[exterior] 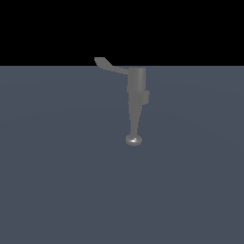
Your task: Turn on the faucet by rotating a designated handle.
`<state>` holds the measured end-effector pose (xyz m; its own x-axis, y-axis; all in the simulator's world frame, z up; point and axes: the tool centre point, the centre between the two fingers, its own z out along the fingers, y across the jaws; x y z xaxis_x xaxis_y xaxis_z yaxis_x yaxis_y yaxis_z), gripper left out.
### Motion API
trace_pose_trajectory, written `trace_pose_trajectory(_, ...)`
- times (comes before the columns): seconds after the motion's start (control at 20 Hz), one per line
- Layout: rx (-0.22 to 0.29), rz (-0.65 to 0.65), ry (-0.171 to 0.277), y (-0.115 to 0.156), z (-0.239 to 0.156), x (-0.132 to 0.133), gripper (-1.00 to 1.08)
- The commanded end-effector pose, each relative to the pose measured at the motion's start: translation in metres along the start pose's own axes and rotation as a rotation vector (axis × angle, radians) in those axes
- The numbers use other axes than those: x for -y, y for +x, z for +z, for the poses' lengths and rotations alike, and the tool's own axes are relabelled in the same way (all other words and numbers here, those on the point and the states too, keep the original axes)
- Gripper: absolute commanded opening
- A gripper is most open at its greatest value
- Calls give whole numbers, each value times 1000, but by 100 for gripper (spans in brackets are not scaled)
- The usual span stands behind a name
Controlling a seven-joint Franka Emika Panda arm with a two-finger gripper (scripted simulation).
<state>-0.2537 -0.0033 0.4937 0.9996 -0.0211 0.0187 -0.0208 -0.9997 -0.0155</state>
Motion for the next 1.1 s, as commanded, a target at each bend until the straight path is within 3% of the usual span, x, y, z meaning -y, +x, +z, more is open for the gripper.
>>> trace_pose_trajectory(0.0, 0, 5, -1, 1, 0, 0, -100)
trace_pose_trajectory(0.5, 0, 103, -15, 21, 3, 2, -100)
trace_pose_trajectory(1.05, -3, 332, -42, 69, 16, 9, -100)
